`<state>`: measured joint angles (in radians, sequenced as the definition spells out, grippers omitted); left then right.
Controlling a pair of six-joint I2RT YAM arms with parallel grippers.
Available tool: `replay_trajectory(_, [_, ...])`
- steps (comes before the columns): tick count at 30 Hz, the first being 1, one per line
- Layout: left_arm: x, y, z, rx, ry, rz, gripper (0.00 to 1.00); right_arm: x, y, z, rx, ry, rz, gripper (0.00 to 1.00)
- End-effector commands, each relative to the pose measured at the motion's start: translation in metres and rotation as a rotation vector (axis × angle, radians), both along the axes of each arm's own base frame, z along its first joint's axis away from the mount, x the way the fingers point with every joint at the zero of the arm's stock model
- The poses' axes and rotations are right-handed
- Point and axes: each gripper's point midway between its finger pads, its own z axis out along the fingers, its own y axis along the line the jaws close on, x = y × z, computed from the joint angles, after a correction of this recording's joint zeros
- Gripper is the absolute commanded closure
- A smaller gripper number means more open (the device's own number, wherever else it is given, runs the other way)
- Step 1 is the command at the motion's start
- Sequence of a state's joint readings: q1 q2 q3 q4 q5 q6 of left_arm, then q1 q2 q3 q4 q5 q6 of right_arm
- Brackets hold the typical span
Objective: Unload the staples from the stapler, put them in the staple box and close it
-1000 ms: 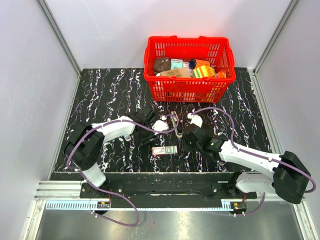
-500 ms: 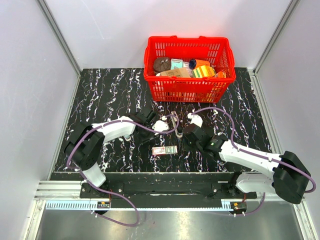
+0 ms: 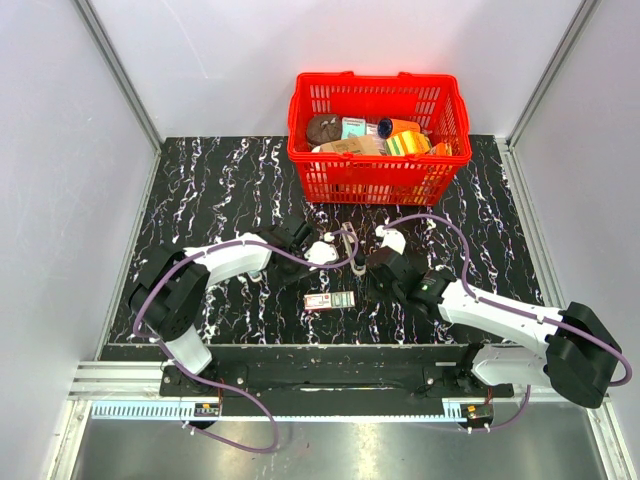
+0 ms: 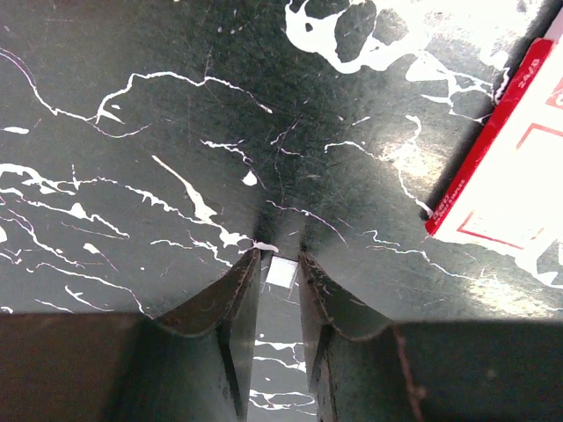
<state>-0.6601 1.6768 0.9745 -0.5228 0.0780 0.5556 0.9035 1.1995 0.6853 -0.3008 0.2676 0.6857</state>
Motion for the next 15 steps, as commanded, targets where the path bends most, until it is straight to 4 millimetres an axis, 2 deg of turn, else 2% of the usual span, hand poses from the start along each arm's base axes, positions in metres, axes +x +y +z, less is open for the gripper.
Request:
replay_trajectory(1, [0.0005,0.0124,-0.0074,0.061,-0.015,-0.012,0.73,0.0056,0.0043,0.0112,0.046,-0.029,-0.005,0.74])
replay_trajectory(6, [0.0035,0.0148,-0.0076,0.078,-0.026,-0.021,0.81,0.0058,0.0042,0.0112,0.047,-0.03,-0.008,0.75])
replay_trajectory(10, [0.0026,0.0135,-0.0065,0.072,-0.019,-0.024,0.82,0.0057,0.0033,0.0108,0.045,-0.029,-0.009,0.75])
replay_trajectory(15, [0.0021,0.0064,0.0019,0.039,-0.011,-0.019,0.9,0.0057,0.0033,0.0108,0.045,-0.029,-0.009,0.76])
